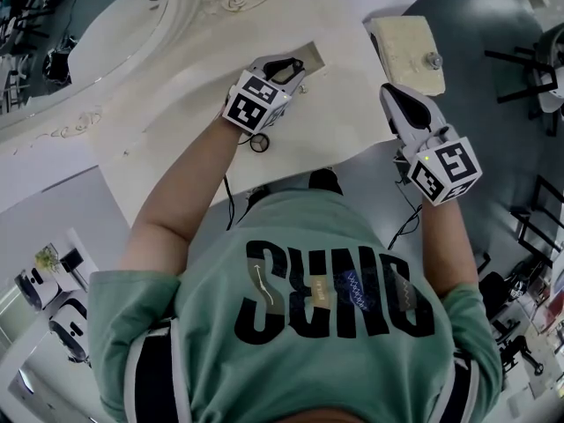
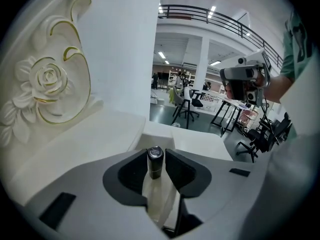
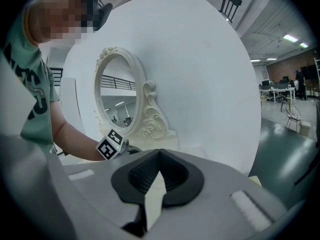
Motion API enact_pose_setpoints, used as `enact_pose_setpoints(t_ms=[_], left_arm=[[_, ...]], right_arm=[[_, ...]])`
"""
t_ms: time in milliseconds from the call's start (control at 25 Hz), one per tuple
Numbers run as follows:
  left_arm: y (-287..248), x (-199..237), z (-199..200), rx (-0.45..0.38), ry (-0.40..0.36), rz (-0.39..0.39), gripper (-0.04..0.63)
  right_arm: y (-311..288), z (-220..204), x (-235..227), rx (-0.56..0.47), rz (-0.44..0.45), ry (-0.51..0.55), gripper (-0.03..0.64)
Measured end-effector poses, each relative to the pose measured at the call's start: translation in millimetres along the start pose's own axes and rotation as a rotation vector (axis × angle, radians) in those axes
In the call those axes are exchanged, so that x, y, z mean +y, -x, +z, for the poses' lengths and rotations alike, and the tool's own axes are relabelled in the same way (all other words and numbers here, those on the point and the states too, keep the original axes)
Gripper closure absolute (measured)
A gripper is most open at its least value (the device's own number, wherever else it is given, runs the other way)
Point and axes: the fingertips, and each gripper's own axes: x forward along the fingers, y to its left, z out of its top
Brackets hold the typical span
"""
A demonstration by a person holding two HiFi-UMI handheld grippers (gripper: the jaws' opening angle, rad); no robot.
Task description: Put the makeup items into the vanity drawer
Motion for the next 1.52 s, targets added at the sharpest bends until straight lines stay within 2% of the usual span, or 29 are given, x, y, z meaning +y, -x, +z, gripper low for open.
enact_pose_setpoints(t_ms=[320, 520, 720, 880, 1120, 1240, 1400, 1520], left_arm=[[10.9, -2.2, 1.9, -0.009, 0.003, 0.014, 0.475], [56.7, -4.7, 17.4, -0.099, 0.042, 0.044, 0.468], [143.7, 0.4, 31.4, -0.242, 0.094, 0.087, 0.468], [230.6, 12.3, 26.4, -0.344, 0.136, 0.158, 0.472], [367.0, 47.9, -6.5, -0.514, 0.256, 0.334, 0.504], [426.5, 57.6, -30.3, -0.583, 0.307, 0.417, 0.545], [482.0, 64.2, -56.9, -0.668, 0.364, 0.513, 0.591], [504.9, 65.3, -72.0, -0.718, 0.401, 0.53, 0.591]], right_arm=[[8.3, 6.9, 6.9, -0.008, -0.003, 0.011, 0.606], [6.3, 18.7, 27.2, -0.019, 0.02, 0.034, 0.606], [-12.1, 45.3, 65.0, -0.047, 0.074, 0.078, 0.607], [-36.1, 69.9, 110.8, -0.062, 0.145, 0.122, 0.606], [-90.0, 103.9, 185.3, -0.075, 0.303, 0.153, 0.606], [-108.1, 107.3, 222.6, -0.067, 0.364, 0.143, 0.606], [-134.3, 114.9, 259.9, -0.053, 0.449, 0.154, 0.606], [-149.2, 118.3, 276.6, -0.047, 0.48, 0.143, 0.606]])
